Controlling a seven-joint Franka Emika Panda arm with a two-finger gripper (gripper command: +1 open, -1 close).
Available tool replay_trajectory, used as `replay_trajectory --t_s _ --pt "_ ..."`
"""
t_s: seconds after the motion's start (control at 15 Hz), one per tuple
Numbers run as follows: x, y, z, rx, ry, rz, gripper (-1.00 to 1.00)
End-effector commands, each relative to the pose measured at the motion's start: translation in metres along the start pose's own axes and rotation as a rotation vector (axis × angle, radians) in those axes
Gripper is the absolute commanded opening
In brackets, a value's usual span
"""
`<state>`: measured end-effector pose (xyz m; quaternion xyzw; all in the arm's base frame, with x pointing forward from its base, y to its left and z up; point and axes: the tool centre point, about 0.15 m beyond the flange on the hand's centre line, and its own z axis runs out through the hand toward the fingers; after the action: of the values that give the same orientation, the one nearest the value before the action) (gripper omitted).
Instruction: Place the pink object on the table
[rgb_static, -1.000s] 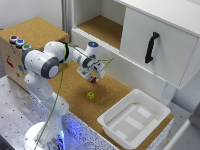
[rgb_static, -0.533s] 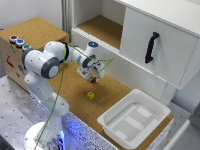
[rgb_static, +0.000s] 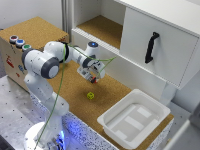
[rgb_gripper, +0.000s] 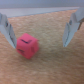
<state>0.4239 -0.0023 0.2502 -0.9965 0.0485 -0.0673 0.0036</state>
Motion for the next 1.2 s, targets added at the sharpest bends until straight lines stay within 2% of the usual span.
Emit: replay_trajectory --t_s 0.0,1.13 --pt "-0.0479 0.0719 -0.0198 -0.057 0.015 0.005 1.0" --pt "-0.0523 0.0753 -0.0206 -0.054 0.004 -0.016 1.0"
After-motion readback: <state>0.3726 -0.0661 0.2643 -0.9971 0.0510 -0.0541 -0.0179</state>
